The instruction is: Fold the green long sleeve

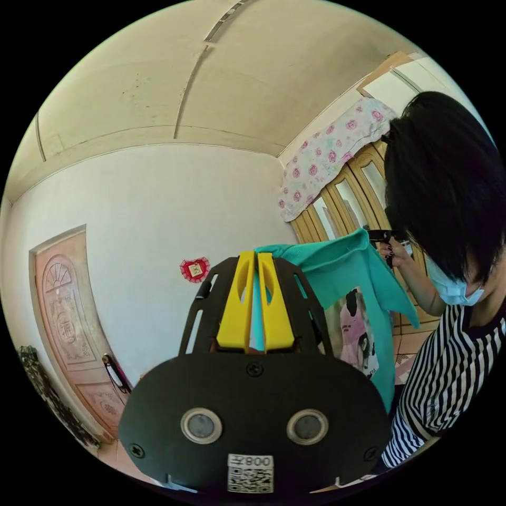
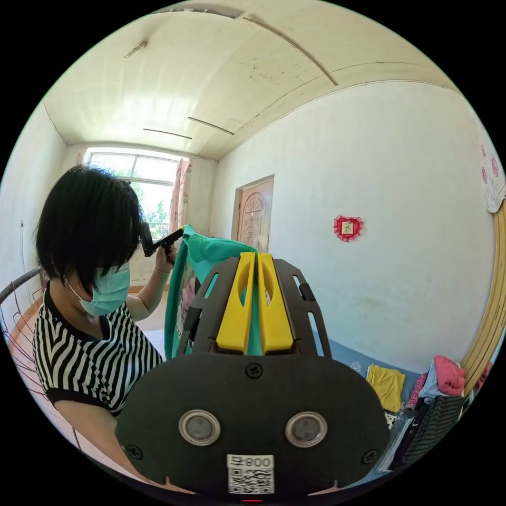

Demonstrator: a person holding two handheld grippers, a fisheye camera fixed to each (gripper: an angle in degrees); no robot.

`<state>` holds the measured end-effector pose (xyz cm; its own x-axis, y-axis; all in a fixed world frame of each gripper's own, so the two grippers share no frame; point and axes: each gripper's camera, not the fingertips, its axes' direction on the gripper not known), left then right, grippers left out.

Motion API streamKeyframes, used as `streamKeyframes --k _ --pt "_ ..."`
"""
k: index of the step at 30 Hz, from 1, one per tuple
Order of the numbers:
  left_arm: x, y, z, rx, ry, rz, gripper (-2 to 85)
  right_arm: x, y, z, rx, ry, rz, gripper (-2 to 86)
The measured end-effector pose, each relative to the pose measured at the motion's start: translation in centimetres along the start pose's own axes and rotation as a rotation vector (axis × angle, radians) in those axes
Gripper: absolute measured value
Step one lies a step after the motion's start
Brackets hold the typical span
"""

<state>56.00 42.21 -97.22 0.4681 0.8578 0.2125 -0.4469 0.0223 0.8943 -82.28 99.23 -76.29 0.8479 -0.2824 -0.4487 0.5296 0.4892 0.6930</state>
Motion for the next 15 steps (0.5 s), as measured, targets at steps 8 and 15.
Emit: streamKeyframes --k 8,15 --pt "-6.1 -0.1 0.4 -0.035 -0.033 0.019 0.9 4.2 0.7 7.1 0.000 0.015 0.001 0.4" --pt "-16.7 5.0 8.5 -0.192 -0.087 -0.067 1.0 14.0 1.9 21.8 -0.143 0.084 0.046 0.5"
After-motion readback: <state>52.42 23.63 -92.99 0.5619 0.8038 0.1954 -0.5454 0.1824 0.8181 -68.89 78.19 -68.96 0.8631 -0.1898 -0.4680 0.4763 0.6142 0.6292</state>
